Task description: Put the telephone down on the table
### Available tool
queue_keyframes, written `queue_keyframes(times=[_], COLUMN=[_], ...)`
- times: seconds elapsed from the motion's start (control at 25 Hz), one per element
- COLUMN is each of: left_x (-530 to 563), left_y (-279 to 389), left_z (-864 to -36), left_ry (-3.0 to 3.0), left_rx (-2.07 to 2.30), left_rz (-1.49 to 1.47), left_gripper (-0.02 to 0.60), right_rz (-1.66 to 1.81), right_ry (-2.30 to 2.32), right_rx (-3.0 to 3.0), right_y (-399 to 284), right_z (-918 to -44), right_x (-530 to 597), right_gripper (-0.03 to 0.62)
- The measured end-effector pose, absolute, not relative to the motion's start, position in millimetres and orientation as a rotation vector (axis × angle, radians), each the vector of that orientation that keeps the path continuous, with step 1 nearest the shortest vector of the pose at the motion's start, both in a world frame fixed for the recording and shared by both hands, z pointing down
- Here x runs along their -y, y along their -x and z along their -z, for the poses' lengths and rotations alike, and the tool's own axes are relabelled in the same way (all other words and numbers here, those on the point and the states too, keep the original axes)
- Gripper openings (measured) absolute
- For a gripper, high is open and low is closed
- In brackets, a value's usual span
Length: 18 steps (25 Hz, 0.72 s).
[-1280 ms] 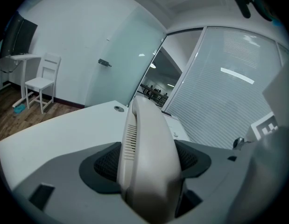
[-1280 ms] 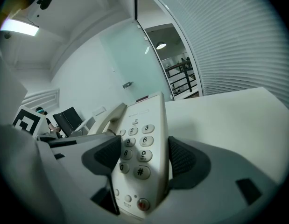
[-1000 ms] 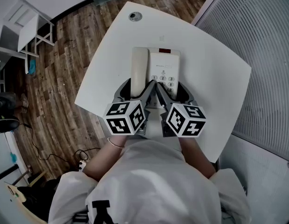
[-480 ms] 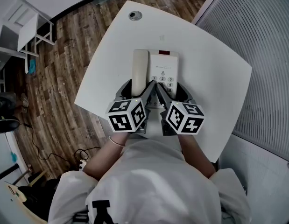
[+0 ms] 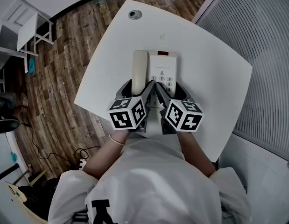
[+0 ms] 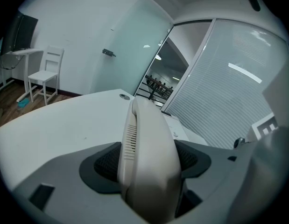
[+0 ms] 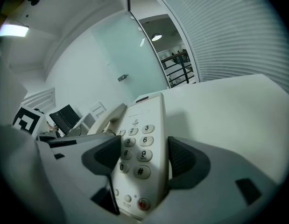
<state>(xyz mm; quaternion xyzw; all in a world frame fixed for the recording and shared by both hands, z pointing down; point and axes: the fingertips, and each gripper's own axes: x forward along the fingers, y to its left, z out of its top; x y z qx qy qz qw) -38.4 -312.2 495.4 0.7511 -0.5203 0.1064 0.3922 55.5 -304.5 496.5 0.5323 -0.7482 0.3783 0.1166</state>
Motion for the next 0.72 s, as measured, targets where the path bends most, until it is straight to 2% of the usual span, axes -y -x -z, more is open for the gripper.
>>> queue_keyframes(times=[0.72], left_x=[316], left_y=[38], left_z=[-513], left_ry=[-1.866], left_rx=[1.310], left_rz=[-0.323], left_gripper=[0.344], right_rz=[-1.165], right_ry=[-1.537], right_rx=[2.151], right_y=[-56], right_z=[-515], right_x=[308], right_gripper=[0.327])
